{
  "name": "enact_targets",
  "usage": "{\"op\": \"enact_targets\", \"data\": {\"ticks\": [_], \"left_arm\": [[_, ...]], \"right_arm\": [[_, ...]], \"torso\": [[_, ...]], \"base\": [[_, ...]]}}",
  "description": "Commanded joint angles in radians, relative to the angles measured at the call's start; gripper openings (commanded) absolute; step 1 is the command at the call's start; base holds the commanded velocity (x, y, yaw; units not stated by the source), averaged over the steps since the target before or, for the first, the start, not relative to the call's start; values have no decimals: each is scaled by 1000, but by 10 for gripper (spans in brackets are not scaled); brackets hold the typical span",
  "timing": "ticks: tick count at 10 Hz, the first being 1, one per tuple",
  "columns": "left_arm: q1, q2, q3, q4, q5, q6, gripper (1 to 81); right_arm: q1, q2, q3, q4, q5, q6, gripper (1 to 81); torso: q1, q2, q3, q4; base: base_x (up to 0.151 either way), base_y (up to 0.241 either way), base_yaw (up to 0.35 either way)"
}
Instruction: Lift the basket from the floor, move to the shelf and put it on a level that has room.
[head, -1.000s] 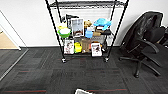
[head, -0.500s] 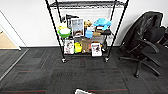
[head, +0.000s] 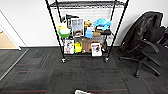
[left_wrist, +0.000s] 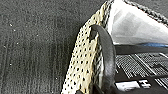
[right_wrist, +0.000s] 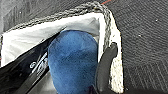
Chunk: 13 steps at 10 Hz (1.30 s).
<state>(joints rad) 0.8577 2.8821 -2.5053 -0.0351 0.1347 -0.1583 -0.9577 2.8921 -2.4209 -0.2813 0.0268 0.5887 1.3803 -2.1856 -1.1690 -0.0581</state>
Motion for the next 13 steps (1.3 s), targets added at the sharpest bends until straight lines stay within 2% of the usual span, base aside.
{"op": "enact_targets", "data": {"ticks": [1,2,4,7,12,13], "left_arm": [[-59,-122,257,-80,53,-16,10],[-59,-142,295,-83,22,-17,10],[-59,-161,341,-91,19,-18,10],[-73,-176,342,-100,0,-23,10],[-153,-274,417,-150,36,-24,10],[-153,-283,433,-155,36,-24,10]], "right_arm": [[137,-67,126,7,-18,94,10],[154,-81,157,7,-18,112,10],[185,-94,197,8,-21,140,10],[193,-95,206,11,-27,141,10],[185,-78,237,-7,-27,140,10],[185,-78,240,-12,-27,140,10]], "torso": [[-64,100,0,0],[-66,103,0,0],[-96,151,0,0],[-160,253,0,0],[-268,424,-1,0],[-290,458,89,0]], "base": [[0,0,0],[0,0,0],[0,0,0],[0,0,0],[0,0,0],[0,0,0]]}}
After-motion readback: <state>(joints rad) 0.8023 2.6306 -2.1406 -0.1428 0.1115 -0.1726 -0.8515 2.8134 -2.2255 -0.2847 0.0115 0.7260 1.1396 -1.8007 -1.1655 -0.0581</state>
